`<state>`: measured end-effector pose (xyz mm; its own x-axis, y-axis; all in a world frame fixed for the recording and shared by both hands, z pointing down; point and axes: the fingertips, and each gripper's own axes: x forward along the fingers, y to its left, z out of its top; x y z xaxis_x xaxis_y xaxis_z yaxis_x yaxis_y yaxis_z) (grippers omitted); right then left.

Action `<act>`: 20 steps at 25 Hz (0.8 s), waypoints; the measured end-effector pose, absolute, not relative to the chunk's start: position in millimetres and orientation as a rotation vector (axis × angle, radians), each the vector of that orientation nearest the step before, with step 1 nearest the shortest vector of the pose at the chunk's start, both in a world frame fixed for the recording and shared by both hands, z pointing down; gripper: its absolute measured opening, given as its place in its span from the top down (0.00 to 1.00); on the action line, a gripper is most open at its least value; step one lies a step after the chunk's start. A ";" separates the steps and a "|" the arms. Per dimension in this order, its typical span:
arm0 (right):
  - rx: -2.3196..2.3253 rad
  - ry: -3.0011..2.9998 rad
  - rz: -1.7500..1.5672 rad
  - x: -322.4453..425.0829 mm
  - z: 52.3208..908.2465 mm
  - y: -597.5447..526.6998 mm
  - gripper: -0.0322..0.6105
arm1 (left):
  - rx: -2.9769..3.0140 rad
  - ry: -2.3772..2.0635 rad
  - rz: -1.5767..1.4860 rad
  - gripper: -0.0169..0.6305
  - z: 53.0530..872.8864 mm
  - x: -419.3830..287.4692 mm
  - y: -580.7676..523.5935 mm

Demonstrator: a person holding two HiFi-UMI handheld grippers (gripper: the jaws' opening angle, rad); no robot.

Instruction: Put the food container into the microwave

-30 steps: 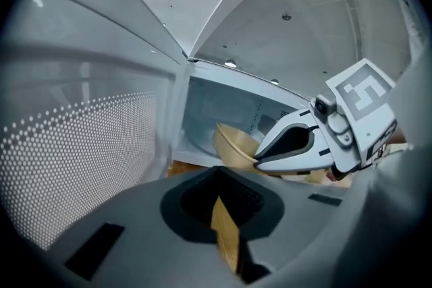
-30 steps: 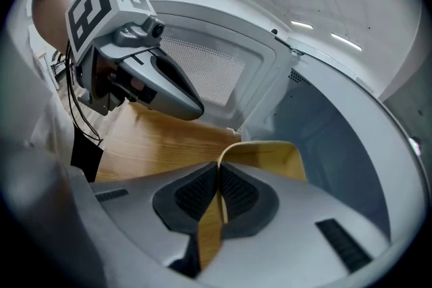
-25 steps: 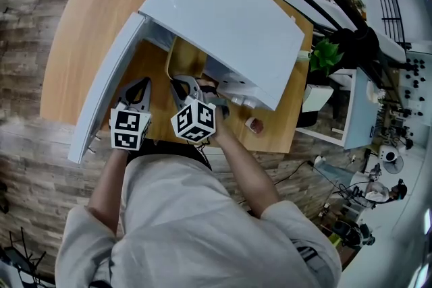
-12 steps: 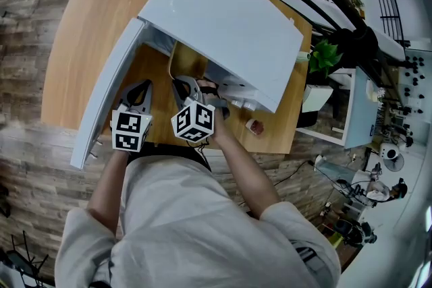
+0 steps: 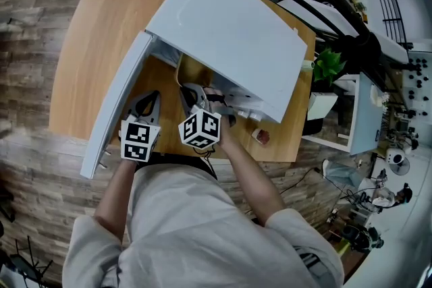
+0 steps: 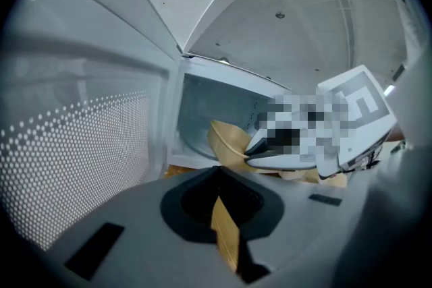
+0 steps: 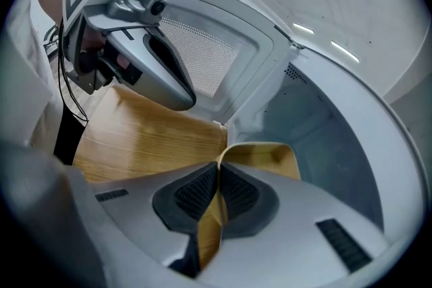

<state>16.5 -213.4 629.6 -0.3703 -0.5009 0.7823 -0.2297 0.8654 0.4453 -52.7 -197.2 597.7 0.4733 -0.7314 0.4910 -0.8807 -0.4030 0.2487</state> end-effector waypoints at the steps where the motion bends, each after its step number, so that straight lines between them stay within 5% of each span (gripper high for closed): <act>1: 0.538 -1.962 -0.321 16.3 629.7 -214.7 0.92 | 2.250 -1.337 0.419 0.95 597.6 -52.9 -196.9; 20: 0.575 -1.890 -0.462 10.2 633.5 -240.5 0.91 | 2.275 -1.326 0.424 0.95 596.0 -57.6 -197.2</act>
